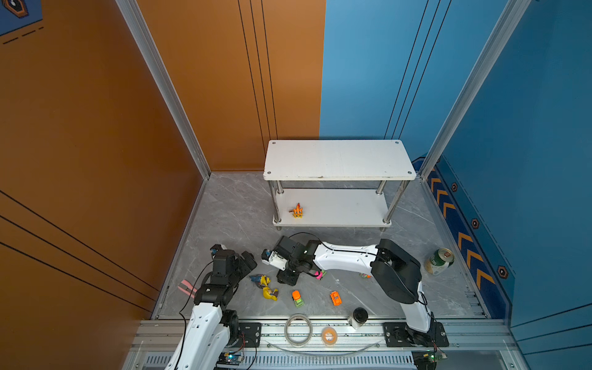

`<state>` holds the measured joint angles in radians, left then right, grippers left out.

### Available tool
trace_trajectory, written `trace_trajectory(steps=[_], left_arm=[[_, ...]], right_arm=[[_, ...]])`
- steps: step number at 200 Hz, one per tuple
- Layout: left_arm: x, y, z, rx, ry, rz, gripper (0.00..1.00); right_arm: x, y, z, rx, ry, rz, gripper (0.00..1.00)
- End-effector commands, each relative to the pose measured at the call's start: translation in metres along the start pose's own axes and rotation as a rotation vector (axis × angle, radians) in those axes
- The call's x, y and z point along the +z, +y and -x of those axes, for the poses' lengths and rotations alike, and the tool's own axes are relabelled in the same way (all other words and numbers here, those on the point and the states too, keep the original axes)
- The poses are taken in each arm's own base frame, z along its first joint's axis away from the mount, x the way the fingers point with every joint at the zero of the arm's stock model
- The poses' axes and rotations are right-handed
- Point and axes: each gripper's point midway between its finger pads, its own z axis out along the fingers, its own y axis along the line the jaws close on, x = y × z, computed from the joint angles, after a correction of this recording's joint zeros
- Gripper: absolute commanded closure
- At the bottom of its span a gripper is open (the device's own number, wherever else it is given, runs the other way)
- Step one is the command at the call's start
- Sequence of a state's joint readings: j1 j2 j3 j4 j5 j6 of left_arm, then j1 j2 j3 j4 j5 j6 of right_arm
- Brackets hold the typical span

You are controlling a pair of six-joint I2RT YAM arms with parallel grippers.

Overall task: Place and organize the plastic toys onto the shelf
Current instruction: 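Close the right gripper on the pink Slowpoke-Pikachu figure and lift it, then carry the pink figure with the right gripper onto the lower shelf tier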

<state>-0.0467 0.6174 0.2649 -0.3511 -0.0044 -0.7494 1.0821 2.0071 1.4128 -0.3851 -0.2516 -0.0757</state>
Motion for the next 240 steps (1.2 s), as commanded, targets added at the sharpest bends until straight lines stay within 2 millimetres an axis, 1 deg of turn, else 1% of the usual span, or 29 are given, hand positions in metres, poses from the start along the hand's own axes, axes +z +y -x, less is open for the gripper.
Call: trace_trajectory(steps=[1,21,33,56,69,84,102,107,109,114,135,140,149,198,216,240], left_arm=[[-0.001,-0.010,0.003,0.009,0.000,-0.050,0.05],[-0.001,-0.015,0.004,0.018,0.001,-0.071,0.06],[-0.001,-0.017,0.003,0.022,0.003,-0.082,0.07],[0.000,-0.018,0.003,0.023,0.001,-0.094,0.07],[0.000,-0.018,0.003,0.023,-0.001,-0.098,0.07],[0.001,-0.017,0.002,0.022,-0.004,-0.094,0.07],[0.002,-0.017,0.003,0.023,-0.008,-0.093,0.07],[0.003,-0.017,0.003,0.021,-0.007,-0.094,0.07],[0.003,-0.017,0.004,0.021,-0.008,-0.094,0.07],[0.004,-0.017,0.003,0.021,-0.006,-0.093,0.07],[0.006,-0.019,0.003,0.021,-0.003,-0.096,0.07],[0.006,-0.018,0.003,0.020,-0.002,-0.094,0.07],[0.007,-0.018,0.003,0.019,-0.001,-0.092,0.07],[0.010,-0.015,0.004,0.018,-0.003,-0.076,0.07],[0.011,-0.015,0.005,0.020,-0.008,-0.070,0.07],[0.011,-0.015,0.006,0.022,-0.009,-0.064,0.07]], right_arm=[[-0.046,0.008,0.047,-0.069,-0.238,0.085,0.96],[-0.070,0.002,0.055,-0.081,-0.342,0.128,1.00],[-0.085,-0.004,0.056,-0.085,-0.395,0.143,1.00],[-0.110,-0.021,0.049,-0.087,-0.482,0.149,1.00],[-0.124,-0.035,0.045,-0.077,-0.526,0.132,1.00],[-0.137,-0.056,0.037,-0.044,-0.566,0.107,1.00],[-0.146,-0.081,0.026,-0.026,-0.593,0.056,1.00],[-0.145,-0.082,0.025,-0.026,-0.591,0.052,1.00],[-0.148,-0.093,0.022,-0.013,-0.596,0.033,1.00],[-0.151,-0.102,0.020,-0.005,-0.601,0.019,1.00],[-0.155,-0.124,0.018,0.008,-0.627,-0.003,1.00],[-0.155,-0.131,0.018,0.013,-0.629,-0.012,1.00],[-0.154,-0.137,0.020,0.000,-0.636,-0.003,1.00],[-0.135,-0.185,0.029,-0.033,-0.651,-0.030,1.00],[-0.136,-0.203,0.033,-0.041,-0.686,-0.047,1.00],[-0.141,-0.219,0.036,-0.045,-0.724,-0.062,1.00]])
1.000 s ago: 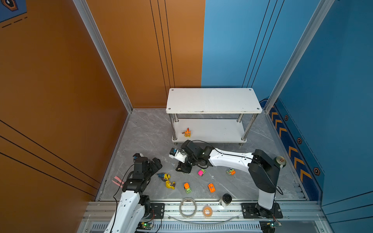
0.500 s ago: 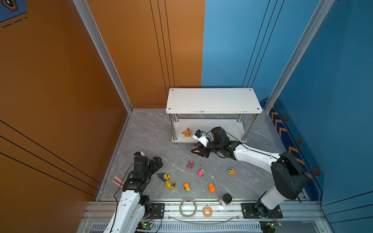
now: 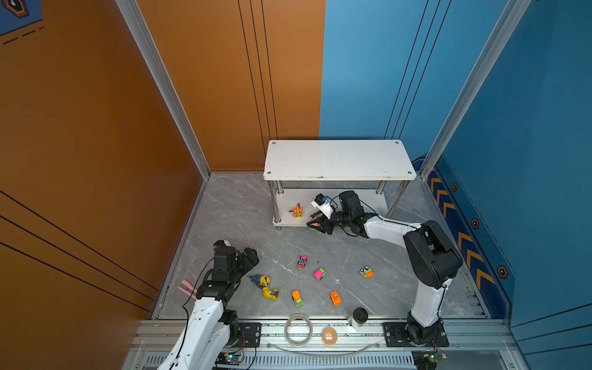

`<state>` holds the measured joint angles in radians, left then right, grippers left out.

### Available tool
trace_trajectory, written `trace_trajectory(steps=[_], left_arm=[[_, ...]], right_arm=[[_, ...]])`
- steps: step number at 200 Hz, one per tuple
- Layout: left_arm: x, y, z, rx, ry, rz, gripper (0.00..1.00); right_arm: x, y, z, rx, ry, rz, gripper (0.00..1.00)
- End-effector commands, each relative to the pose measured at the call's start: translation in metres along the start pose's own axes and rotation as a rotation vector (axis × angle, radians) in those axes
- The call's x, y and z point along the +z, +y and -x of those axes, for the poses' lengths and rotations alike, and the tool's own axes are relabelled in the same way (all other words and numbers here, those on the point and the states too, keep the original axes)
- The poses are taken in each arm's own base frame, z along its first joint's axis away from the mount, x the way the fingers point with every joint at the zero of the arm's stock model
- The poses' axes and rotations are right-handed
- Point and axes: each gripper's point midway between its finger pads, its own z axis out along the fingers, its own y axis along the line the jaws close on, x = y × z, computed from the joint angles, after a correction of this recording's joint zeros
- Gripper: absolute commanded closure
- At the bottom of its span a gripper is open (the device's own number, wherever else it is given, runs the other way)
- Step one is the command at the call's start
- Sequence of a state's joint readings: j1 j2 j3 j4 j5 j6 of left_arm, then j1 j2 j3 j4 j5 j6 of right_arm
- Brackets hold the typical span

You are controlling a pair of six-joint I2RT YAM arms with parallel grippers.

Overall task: Place and organize the plastic toys onto the shelf
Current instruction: 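Carry the pink figure with the right gripper onto the lower shelf tier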

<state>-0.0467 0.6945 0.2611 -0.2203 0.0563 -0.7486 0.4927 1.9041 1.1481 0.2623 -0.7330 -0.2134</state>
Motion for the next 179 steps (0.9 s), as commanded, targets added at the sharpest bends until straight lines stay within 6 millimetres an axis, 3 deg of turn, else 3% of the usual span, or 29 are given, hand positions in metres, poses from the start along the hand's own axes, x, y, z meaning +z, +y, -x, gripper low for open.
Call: trace_trajectory(steps=[1,46,125,168,171,179], left_arm=[[0.002,0.004,0.002,0.020,-0.014,0.015,0.07],[0.007,0.001,0.005,0.019,-0.021,0.010,0.07],[0.011,-0.003,0.006,0.026,-0.013,0.011,0.08],[0.011,-0.004,0.005,0.031,-0.011,0.015,0.08],[0.011,-0.004,0.005,0.031,-0.010,0.014,0.08],[0.011,-0.004,0.005,0.031,-0.012,0.015,0.08]], right_arm=[[-0.007,-0.014,0.037,-0.094,-0.117,0.001,1.00],[-0.010,-0.029,0.042,-0.141,-0.141,-0.017,1.00],[0.002,-0.051,0.023,-0.258,-0.147,-0.064,0.97],[0.005,-0.056,0.026,-0.282,-0.199,-0.060,0.97],[0.010,-0.058,0.016,-0.267,-0.186,-0.056,0.97],[0.012,-0.059,0.012,-0.267,-0.188,-0.056,0.96]])
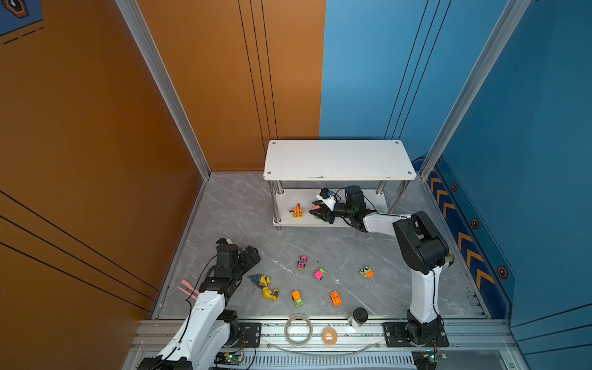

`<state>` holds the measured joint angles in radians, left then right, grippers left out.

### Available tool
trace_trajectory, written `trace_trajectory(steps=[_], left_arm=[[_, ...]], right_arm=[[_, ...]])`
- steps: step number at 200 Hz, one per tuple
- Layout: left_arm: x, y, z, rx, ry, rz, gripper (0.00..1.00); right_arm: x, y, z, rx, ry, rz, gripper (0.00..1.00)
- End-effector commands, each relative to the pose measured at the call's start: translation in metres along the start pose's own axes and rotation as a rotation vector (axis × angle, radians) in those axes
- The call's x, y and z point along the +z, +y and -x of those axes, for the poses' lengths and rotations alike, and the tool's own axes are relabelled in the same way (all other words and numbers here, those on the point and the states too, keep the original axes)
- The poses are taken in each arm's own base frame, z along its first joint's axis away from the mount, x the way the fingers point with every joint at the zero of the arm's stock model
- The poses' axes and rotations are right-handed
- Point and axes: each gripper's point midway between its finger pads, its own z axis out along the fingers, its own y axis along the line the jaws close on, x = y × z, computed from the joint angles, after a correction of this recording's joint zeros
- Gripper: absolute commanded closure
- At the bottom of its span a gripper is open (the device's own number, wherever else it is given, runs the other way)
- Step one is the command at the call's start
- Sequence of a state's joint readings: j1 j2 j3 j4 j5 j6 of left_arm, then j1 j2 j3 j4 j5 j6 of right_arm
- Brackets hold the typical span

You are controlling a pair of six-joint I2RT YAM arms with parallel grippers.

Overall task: Place and organize the plastic toys onto the shelf
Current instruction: 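Carry the pink figure with the right gripper onto the lower shelf tier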

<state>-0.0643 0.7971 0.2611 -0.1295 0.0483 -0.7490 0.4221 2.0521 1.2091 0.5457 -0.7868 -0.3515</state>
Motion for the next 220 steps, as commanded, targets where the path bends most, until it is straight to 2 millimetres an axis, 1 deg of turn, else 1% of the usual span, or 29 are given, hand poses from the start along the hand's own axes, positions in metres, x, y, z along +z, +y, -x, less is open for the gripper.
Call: trace_trajectory(steps=[1,45,60,81,96,106,140,220], left_arm=[[-0.001,-0.002,0.006,0.020,-0.024,0.011,0.08],[-0.002,-0.003,0.006,0.028,-0.022,0.014,0.08],[-0.002,-0.003,0.005,0.028,-0.022,0.015,0.08],[-0.002,-0.002,0.003,0.029,-0.019,0.019,0.08],[-0.002,-0.003,0.003,0.029,-0.018,0.016,0.08],[-0.002,-0.003,0.002,0.031,-0.017,0.016,0.08],[-0.003,-0.005,0.001,0.034,-0.021,0.013,0.08],[-0.004,-0.007,0.001,0.044,-0.024,0.016,0.08]], right_arm=[[0.004,-0.006,-0.007,-0.024,-0.030,-0.002,0.96],[0.001,-0.001,-0.018,-0.030,-0.042,-0.008,0.95],[-0.001,0.000,-0.022,-0.019,-0.045,-0.013,0.91],[-0.005,0.000,-0.023,-0.012,-0.066,-0.030,0.85],[-0.008,-0.001,-0.021,-0.004,-0.082,-0.038,0.81],[-0.009,-0.003,-0.018,0.009,-0.095,-0.046,0.76],[-0.013,-0.007,-0.014,0.048,-0.127,-0.053,0.65],[-0.015,-0.011,-0.010,0.110,-0.135,-0.067,0.52]])
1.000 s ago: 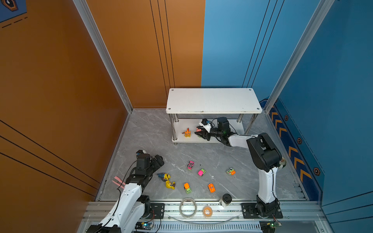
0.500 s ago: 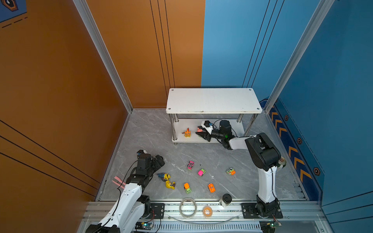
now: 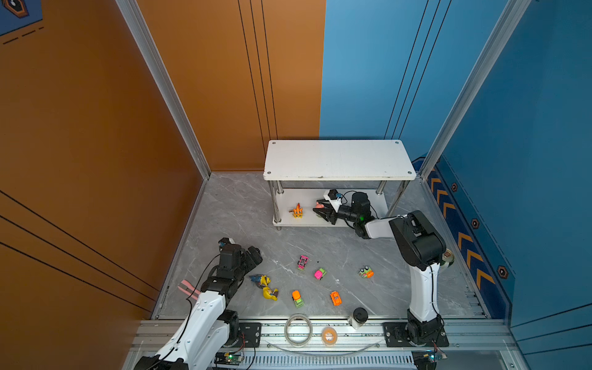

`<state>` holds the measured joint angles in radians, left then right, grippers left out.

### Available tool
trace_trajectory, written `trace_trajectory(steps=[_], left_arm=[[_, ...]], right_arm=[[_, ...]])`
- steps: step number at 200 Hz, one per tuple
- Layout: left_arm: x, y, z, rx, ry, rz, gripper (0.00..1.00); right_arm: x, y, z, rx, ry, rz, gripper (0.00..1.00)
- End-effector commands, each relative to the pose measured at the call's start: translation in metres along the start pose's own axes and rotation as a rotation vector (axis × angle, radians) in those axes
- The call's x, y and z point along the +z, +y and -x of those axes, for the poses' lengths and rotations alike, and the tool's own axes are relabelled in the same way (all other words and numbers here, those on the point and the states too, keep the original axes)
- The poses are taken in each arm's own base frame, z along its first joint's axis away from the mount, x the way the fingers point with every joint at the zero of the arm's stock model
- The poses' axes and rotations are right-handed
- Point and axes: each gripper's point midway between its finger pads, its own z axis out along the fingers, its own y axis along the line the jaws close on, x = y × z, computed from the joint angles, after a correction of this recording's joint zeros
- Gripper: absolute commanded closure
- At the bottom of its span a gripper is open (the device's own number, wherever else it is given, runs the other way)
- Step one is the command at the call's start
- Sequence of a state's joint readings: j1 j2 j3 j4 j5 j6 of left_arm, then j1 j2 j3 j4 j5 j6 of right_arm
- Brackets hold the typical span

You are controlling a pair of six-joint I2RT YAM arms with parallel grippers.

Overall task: Place and organize the plastic toys onto the shelf
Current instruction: 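Carry the pink figure with the right gripper onto the lower shelf tier, then lower the pink figure beside the Charizard and open the right gripper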

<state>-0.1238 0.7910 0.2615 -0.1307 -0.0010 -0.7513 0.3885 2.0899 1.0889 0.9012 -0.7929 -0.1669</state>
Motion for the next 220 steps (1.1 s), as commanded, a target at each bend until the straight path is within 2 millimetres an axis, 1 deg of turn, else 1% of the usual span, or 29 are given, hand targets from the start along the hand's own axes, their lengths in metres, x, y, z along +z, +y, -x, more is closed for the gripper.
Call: trace_trajectory(steps=[1,48,94,115,117,123,180,201,220], left_arm=[[-0.003,-0.001,0.005,0.006,-0.016,0.016,0.08],[-0.003,-0.001,0.004,0.011,-0.014,0.019,0.08],[-0.003,-0.002,0.005,0.013,-0.016,0.019,0.07],[-0.004,-0.003,0.006,0.012,-0.019,0.015,0.07],[-0.004,-0.003,0.006,0.014,-0.018,0.015,0.07],[-0.004,-0.003,0.006,0.015,-0.019,0.015,0.07],[-0.007,-0.005,0.007,0.019,-0.025,0.008,0.07],[-0.008,-0.005,0.007,0.021,-0.028,0.008,0.07],[-0.009,-0.006,0.009,0.023,-0.035,0.004,0.07]], right_arm=[[-0.002,-0.002,-0.007,0.054,0.005,-0.007,0.52],[-0.002,-0.003,-0.005,0.090,0.000,-0.016,0.47],[-0.005,0.001,0.004,0.092,-0.029,-0.009,0.47],[-0.004,0.004,0.001,0.101,-0.022,-0.003,0.47],[-0.007,0.004,0.014,0.084,-0.040,-0.006,0.47],[-0.008,0.005,0.020,0.078,-0.049,-0.007,0.47],[-0.012,0.014,0.046,0.048,-0.072,-0.024,0.48],[-0.013,0.019,0.051,0.050,-0.064,-0.012,0.56],[-0.015,0.021,0.052,0.058,-0.061,-0.018,0.57]])
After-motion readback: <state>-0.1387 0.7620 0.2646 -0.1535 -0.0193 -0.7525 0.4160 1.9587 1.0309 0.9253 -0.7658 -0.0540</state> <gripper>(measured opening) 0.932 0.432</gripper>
